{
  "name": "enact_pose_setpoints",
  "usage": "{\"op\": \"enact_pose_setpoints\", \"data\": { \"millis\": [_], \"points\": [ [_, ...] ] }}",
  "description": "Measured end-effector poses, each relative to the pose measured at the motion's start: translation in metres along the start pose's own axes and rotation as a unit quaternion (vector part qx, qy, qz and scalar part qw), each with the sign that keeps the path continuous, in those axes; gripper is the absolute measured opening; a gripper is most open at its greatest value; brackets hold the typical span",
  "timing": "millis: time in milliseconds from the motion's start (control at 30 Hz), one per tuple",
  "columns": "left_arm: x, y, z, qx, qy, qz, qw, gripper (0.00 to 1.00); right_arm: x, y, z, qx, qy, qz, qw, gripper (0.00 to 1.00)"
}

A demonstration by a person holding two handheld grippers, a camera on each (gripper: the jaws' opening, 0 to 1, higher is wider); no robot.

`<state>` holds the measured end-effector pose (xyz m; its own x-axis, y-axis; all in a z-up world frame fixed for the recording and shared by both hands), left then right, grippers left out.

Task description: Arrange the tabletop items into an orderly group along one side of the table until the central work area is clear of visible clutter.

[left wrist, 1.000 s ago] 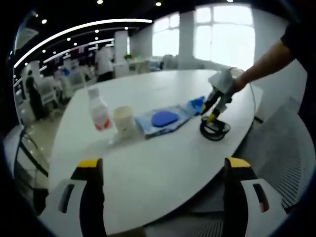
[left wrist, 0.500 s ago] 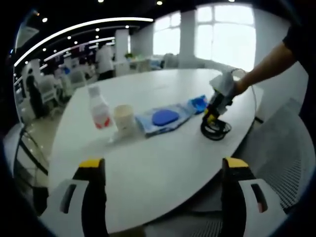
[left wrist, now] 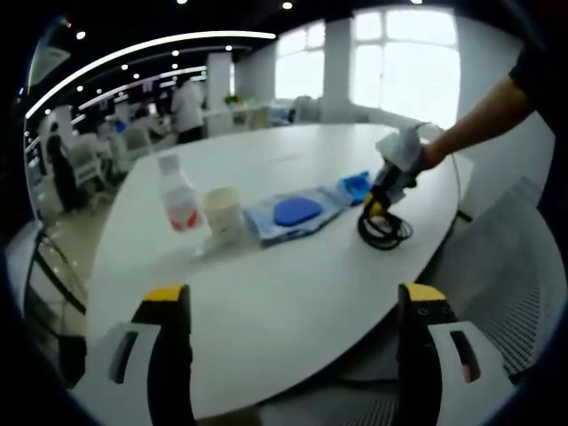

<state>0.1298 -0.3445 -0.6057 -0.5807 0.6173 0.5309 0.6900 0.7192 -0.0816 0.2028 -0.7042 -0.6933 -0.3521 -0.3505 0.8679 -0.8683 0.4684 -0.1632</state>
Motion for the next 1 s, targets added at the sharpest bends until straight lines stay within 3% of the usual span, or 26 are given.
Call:
{"op": "enact_pose_setpoints", "data": {
  "millis": [633,1000],
  "points": [
    [0.001,0.001,0.0,0.002,0.002,-0.002,1.0,0.93,-0.011,-0.013,-0.007,-0.005,0.012,0.032,0.9994,0.08],
    [0.0,0.0,0.0,-0.002,0.003,0.002,1.0,0.93,0.004,-0.014,-0.012,-0.019,-0.014,0.063,0.9978,0.18]
  ]
}}
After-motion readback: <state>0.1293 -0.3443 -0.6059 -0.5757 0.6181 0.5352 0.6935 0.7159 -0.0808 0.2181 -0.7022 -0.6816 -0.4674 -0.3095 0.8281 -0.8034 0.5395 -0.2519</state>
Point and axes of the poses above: the point that each gripper's makers call its tool centre point, and the gripper's own axes: x roughly backward along the fingers, y roughly to its left, z roughly out of its underside, the point moved 8 cm from there along x, roughly backward along the fingers, and after that the axes turned 4 degrees about x, right-handed, at the moved point
